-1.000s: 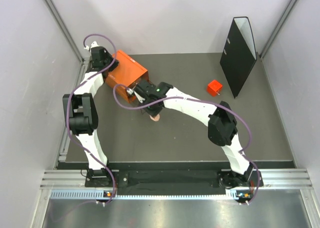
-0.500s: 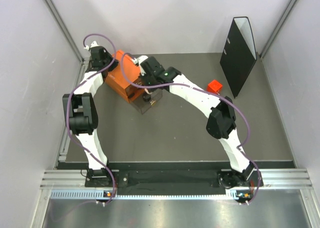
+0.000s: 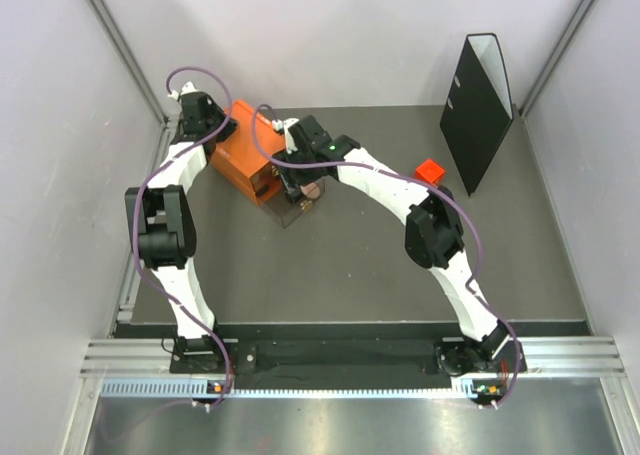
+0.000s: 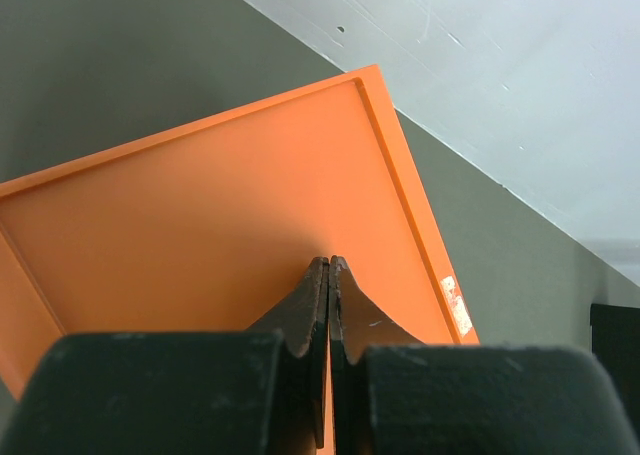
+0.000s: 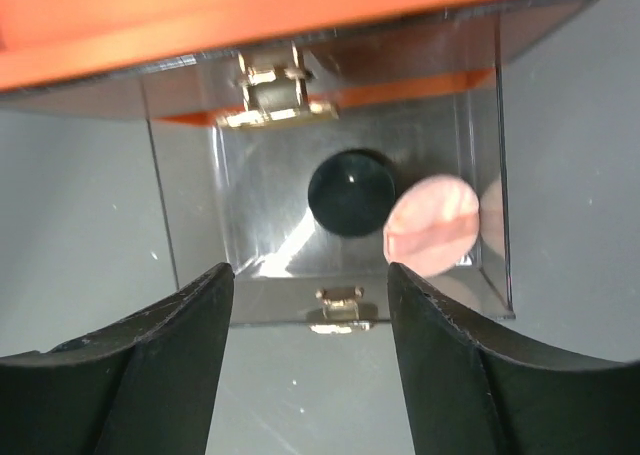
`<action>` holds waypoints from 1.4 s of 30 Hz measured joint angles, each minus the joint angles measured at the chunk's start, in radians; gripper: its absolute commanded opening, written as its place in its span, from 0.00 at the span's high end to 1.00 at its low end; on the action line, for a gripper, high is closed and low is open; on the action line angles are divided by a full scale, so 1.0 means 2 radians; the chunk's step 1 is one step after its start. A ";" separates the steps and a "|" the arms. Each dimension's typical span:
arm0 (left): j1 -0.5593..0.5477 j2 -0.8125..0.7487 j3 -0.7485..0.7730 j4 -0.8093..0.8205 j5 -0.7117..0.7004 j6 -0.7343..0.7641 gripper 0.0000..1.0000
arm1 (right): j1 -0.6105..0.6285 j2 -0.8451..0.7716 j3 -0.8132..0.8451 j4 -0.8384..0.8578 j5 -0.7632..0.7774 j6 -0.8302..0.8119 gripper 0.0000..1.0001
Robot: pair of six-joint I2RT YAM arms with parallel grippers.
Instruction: Organize the makeup
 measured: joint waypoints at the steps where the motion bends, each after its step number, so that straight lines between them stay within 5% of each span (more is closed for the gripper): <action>1: 0.000 0.000 0.001 -0.001 0.000 0.000 1.00 | 0.000 0.000 0.000 0.004 -0.001 0.000 0.37; 26: 0.000 0.008 0.015 -0.011 0.001 0.001 1.00 | -0.039 -0.150 -0.241 0.032 -0.040 -0.016 0.26; 42: 0.000 0.010 0.020 -0.016 0.001 0.002 1.00 | -0.039 -0.045 -0.144 0.046 -0.091 -0.005 0.23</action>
